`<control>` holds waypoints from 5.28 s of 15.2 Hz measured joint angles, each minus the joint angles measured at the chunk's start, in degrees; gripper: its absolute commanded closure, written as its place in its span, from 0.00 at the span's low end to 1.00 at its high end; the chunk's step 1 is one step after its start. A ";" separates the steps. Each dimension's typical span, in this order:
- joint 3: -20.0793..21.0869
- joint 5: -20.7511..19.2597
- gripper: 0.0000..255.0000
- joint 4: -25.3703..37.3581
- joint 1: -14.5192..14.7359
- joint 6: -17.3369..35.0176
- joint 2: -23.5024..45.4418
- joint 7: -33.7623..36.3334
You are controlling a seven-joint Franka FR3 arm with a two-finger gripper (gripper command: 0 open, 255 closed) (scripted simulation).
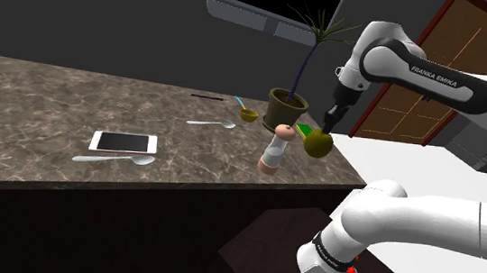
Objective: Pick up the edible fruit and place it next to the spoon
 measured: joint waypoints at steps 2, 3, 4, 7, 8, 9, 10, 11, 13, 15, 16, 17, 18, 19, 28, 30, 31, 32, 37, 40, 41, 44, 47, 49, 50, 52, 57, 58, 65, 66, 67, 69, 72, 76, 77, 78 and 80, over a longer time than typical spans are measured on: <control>0.30 0.27 1.00 1.48 0.12 -1.25 0.24 0.01; 0.36 0.35 1.00 2.41 0.17 -1.93 0.50 -0.08; 0.48 0.44 1.00 3.17 0.18 -2.72 0.47 -0.14; 0.68 0.67 1.00 5.76 0.30 -4.55 1.20 -0.34; 0.73 0.77 1.00 6.96 0.38 -5.23 1.74 -0.44; 0.88 0.92 1.00 7.88 0.47 -5.82 2.06 -0.41; 1.02 1.02 1.00 8.66 0.49 -6.58 2.09 -0.43; 1.11 1.10 1.00 9.80 0.52 -7.43 2.37 -0.54; 1.23 1.22 1.00 11.54 0.58 -8.75 2.80 -0.69; 1.45 1.45 1.00 13.64 0.70 -10.10 3.55 -0.74; 1.55 1.56 1.00 14.65 0.75 -10.76 3.90 -0.76; 1.62 1.60 1.00 15.50 0.77 -11.44 4.08 -0.84; 2.16 2.08 1.00 16.18 0.98 -11.59 4.69 -0.27; 2.84 2.71 1.00 16.66 1.25 -11.41 5.46 0.52; 10.70 9.06 1.00 24.04 4.41 -7.75 17.23 10.16; 12.39 10.08 1.00 26.04 5.04 -7.46 19.57 12.30; 13.17 10.53 1.00 27.02 5.33 -6.88 21.18 13.31; 14.08 11.01 1.00 28.03 5.67 -6.55 22.57 14.49; 17.78 12.30 1.00 34.77 7.03 -5.47 30.42 19.51; 20.04 12.50 1.00 40.45 7.93 -5.31 36.31 22.76; 20.75 12.49 1.00 42.23 8.27 -5.35 38.07 23.86; 22.86 12.03 1.00 48.83 9.43 -5.96 44.14 27.25; 24.57 10.97 1.00 56.89 10.75 -7.44 50.89 30.29; 25.51 9.88 1.00 62.93 11.83 -8.57 55.93 32.14; 26.00 9.37 1.00 66.02 12.55 -9.49 58.23 33.21; 26.91 8.02 1.00 73.47 14.36 -11.72 63.56 35.37; 27.51 4.94 1.00 89.85 18.39 -16.42 75.63 38.10; 27.51 5.02 1.00 88.76 18.28 -15.58 75.40 38.16; 27.59 5.96 1.00 77.82 17.02 -8.00 71.99 38.27; 27.58 6.04 1.00 76.60 16.89 -7.07 71.70 38.26; 27.58 6.14 1.00 75.10 16.75 -5.97 71.30 38.27; 27.55 6.34 1.00 72.54 16.43 -4.14 70.55 38.16; 27.50 6.59 1.00 68.73 16.02 -1.26 69.59 38.04; 27.49 6.67 1.00 65.14 15.88 1.99 69.26 38.21; 27.47 6.73 1.00 63.92 15.76 2.94 68.99 38.16; 27.50 6.73 1.00 63.10 15.81 3.74 68.97 38.32; 27.45 6.80 1.00 61.22 15.61 5.30 68.64 38.22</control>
